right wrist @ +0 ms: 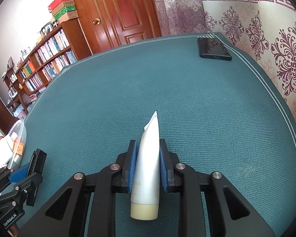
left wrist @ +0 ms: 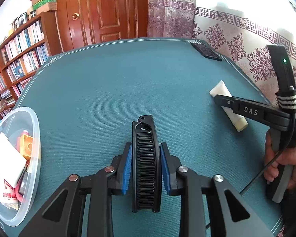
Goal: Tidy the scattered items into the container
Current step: 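Carry the comb over the bowl and release it with the left tool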
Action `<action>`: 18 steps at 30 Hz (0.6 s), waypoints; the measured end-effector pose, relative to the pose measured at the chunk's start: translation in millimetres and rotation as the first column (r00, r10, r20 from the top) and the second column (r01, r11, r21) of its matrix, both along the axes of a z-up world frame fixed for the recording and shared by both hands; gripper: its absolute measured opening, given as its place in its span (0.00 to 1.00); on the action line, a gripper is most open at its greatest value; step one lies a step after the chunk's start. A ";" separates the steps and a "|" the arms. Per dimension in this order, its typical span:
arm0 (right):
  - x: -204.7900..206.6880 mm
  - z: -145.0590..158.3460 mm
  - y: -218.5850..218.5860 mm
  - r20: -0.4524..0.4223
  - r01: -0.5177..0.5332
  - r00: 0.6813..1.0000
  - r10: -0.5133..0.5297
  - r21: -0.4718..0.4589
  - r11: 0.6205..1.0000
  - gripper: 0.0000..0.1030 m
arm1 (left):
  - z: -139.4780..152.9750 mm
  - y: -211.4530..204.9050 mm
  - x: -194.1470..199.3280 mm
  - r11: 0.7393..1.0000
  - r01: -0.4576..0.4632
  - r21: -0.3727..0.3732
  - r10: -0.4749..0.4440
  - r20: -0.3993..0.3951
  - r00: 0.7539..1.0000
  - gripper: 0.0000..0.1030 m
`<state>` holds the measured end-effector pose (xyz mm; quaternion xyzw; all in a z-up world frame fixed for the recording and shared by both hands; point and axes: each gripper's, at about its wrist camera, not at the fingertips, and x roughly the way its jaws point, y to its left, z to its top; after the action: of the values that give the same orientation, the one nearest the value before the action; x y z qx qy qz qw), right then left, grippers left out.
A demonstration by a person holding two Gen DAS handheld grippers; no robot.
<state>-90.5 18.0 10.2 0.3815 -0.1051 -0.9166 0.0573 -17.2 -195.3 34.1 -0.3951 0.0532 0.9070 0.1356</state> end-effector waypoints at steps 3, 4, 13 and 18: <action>1.7 1.2 1.2 -0.013 -0.002 1.000 0.001 -0.025 1.000 0.23 | 6.3 -9.6 3.2 1.000 -0.018 0.019 0.018 -0.014 1.000 0.30; 2.4 1.7 0.7 -0.018 -0.005 1.000 0.004 -0.030 1.000 0.23 | 8.2 -13.0 4.8 0.999 -0.023 0.025 0.024 -0.019 1.000 0.30; 14.3 7.5 -10.3 -0.060 -0.024 0.998 0.022 -0.041 0.999 0.23 | 23.9 -44.8 19.0 0.995 -0.072 0.070 0.076 -0.062 0.995 0.30; 19.5 8.9 -15.0 -0.061 -0.025 0.998 0.022 -0.039 0.999 0.23 | 31.1 -70.3 21.9 0.990 -0.108 0.086 0.116 -0.083 0.990 0.30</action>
<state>-71.0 3.0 19.1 0.3536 -0.1172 -0.9247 0.0789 4.7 -265.6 65.2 -0.3516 -0.0001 0.9310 0.0978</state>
